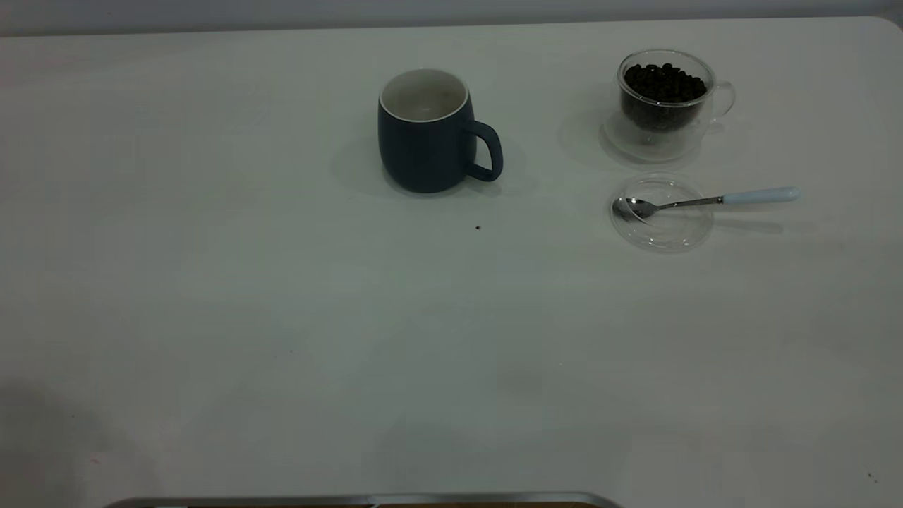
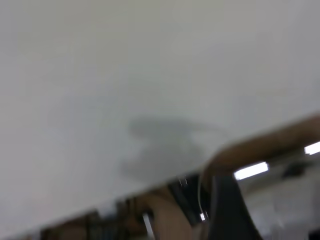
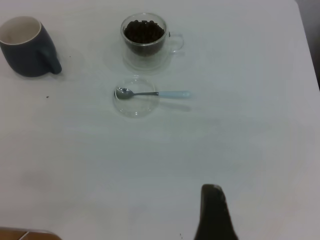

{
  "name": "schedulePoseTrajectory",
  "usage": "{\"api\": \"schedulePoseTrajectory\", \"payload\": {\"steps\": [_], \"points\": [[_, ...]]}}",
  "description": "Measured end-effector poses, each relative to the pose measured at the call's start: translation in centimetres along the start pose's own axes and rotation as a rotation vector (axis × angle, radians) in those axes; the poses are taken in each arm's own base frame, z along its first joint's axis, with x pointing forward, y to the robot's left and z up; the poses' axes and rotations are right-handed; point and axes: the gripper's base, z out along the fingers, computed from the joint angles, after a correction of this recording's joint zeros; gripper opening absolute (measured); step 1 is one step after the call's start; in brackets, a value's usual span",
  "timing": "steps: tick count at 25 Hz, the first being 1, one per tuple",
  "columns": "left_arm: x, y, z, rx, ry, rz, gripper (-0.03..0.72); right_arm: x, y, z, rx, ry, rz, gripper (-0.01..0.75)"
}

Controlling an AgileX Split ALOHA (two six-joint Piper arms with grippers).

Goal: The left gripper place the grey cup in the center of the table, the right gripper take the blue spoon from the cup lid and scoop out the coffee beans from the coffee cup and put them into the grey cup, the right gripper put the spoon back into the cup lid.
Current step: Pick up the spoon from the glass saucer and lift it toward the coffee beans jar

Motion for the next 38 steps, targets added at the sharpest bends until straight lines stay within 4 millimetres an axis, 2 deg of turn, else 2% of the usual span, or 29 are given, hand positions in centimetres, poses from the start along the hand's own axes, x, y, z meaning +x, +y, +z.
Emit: {"api": "schedulePoseTrajectory", "payload": {"steps": [4,6,11,20,26,34,38], "points": [[5.0,-0.5,2.2,0.0,-0.002,-0.008,0.508,0.0,0.0,0.0,0.0,0.0,0.0,0.561],[6.7,-0.7,3.1,-0.003,-0.042,-0.011,0.508,0.0,0.0,0.0,0.0,0.0,0.0,0.561],[9.7,-1.0,3.7,-0.014,-0.168,-0.016,0.508,0.0,0.0,0.0,0.0,0.0,0.0,0.561],[12.5,-1.3,1.8,-0.01,-0.381,-0.061,0.508,0.0,0.0,0.0,0.0,0.0,0.0,0.561],[14.8,-1.6,1.5,-0.007,-0.365,-0.064,0.508,0.0,0.0,0.0,0.0,0.0,0.0,0.561],[16.2,-1.7,0.9,-0.014,-0.499,-0.064,0.507,0.0,0.0,0.0,0.0,0.0,0.0,0.561],[16.2,-1.7,0.8,-0.03,-0.526,-0.076,0.507,0.0,0.0,0.0,0.0,0.0,0.0,0.561]]}}
